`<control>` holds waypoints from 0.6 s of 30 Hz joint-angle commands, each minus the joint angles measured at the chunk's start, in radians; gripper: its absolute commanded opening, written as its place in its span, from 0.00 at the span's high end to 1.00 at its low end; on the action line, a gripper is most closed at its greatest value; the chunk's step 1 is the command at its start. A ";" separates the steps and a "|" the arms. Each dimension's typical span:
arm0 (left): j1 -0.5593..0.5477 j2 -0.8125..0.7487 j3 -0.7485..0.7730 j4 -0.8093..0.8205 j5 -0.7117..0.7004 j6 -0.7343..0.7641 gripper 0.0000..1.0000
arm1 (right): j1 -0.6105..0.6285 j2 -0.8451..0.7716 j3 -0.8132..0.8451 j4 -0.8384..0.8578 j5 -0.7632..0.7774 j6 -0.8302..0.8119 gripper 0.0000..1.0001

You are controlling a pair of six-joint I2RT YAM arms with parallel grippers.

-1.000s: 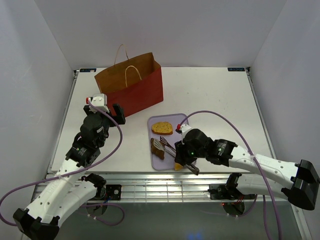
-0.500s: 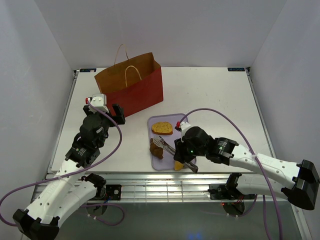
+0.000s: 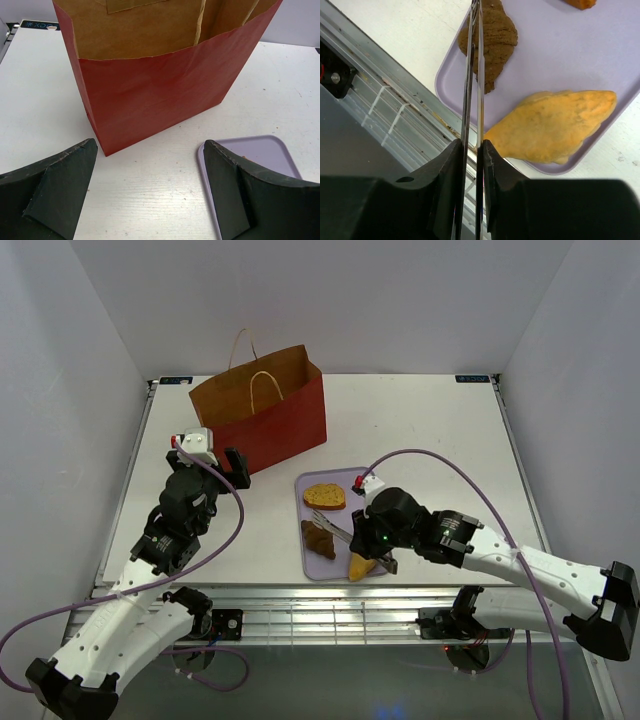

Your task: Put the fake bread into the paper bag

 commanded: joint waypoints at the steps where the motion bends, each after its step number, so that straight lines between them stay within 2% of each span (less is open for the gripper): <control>1: -0.004 -0.012 -0.002 0.004 -0.004 0.000 0.02 | 0.006 -0.037 0.076 -0.029 0.048 -0.035 0.79; 2: -0.004 -0.010 -0.004 0.004 -0.004 0.000 0.02 | 0.006 -0.037 0.087 -0.051 0.064 -0.062 0.75; 6: -0.004 -0.009 -0.004 0.002 -0.003 0.000 0.02 | 0.004 -0.015 0.151 -0.120 0.087 -0.090 0.72; 8: -0.004 -0.010 -0.004 0.002 -0.006 0.000 0.02 | 0.004 0.003 0.182 -0.153 0.084 -0.089 0.66; 18: -0.004 -0.012 -0.005 0.004 -0.007 0.002 0.02 | 0.004 -0.053 0.142 -0.201 0.052 -0.132 0.58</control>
